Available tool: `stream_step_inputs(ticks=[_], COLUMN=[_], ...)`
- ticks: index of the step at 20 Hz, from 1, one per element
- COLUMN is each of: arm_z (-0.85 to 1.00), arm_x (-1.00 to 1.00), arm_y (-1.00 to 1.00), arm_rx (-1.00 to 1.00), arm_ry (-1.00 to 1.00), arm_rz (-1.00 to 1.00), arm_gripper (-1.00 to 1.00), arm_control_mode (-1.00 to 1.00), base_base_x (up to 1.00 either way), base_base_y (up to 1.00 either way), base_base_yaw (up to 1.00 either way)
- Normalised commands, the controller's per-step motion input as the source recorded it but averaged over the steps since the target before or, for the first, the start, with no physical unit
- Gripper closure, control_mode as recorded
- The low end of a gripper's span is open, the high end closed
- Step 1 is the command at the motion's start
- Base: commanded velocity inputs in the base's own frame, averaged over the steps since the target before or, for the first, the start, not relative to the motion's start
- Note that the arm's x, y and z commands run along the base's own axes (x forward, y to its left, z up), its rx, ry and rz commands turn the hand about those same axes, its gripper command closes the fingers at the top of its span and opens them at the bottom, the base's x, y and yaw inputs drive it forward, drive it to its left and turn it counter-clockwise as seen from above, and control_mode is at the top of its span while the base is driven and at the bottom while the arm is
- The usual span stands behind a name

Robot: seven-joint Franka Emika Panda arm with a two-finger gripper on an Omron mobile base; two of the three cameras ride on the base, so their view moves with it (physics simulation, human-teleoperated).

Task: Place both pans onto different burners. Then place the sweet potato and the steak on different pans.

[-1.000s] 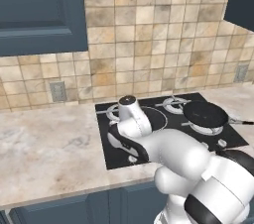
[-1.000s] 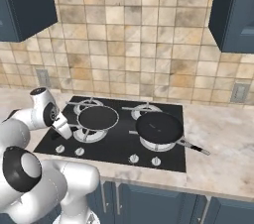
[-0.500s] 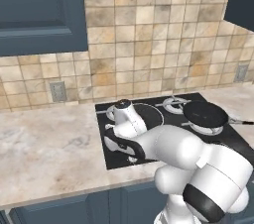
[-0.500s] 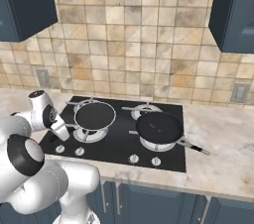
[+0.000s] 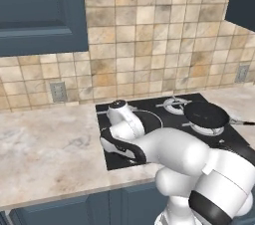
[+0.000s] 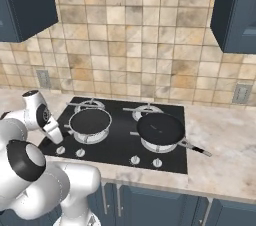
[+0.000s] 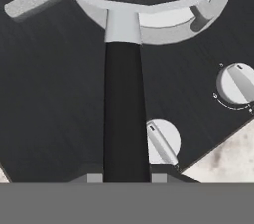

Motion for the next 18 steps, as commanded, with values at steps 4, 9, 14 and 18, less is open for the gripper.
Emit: stream_step_inputs(ticks=[4,9,14,18], arm_z=[0.00,0.00,0.00,0.00], arm_x=[-0.03,0.10,0.16,0.01], arm_y=[0.00,0.00,-0.01,0.00], arm_rx=[0.00,0.00,0.00,0.00], arm_ry=[0.00,0.00,0.00,0.00], arm_rz=[0.00,0.00,0.00,0.00], arm_gripper=[1.00,1.00,1.00,-1.00], arm_control_mode=[-1.00,-1.00,-1.00,-1.00], base_base_x=[0.00,0.00,0.00,0.00], base_base_y=[0.00,0.00,0.00,0.00], base_base_yaw=[0.00,0.00,0.00,0.00])
